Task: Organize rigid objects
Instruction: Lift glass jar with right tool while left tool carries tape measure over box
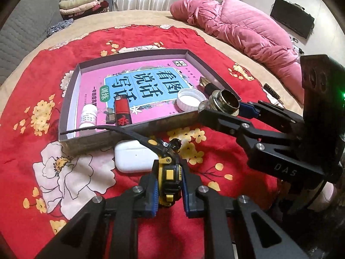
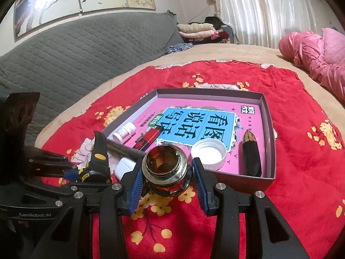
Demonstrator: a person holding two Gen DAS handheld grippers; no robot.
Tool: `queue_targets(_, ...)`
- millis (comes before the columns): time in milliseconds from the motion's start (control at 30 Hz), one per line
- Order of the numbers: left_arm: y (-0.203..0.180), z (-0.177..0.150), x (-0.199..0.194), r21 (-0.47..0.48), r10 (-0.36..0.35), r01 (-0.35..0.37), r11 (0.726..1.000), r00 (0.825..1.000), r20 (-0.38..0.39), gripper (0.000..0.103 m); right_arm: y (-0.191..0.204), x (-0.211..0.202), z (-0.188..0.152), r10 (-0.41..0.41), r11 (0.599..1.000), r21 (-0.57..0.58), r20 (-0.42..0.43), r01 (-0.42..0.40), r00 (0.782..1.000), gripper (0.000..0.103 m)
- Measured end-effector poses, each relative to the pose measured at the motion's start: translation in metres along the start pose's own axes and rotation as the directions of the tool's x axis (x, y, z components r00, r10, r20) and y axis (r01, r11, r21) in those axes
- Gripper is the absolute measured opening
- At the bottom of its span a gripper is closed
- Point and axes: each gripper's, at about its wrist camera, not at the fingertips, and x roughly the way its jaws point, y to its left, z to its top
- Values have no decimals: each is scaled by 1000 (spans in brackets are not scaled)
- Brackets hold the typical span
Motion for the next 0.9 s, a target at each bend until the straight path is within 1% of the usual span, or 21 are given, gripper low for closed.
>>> queue_targets(300,6,6,-8,-16,12,-12,1000,1000,27,17,-3,-1,4,4,1000,10,15,-4,1000,44)
queue_targets(900,12,16,-20,-42,22,-19,999,997,74,17,-5,4,5,17,1000,26,14,-17,1000,44)
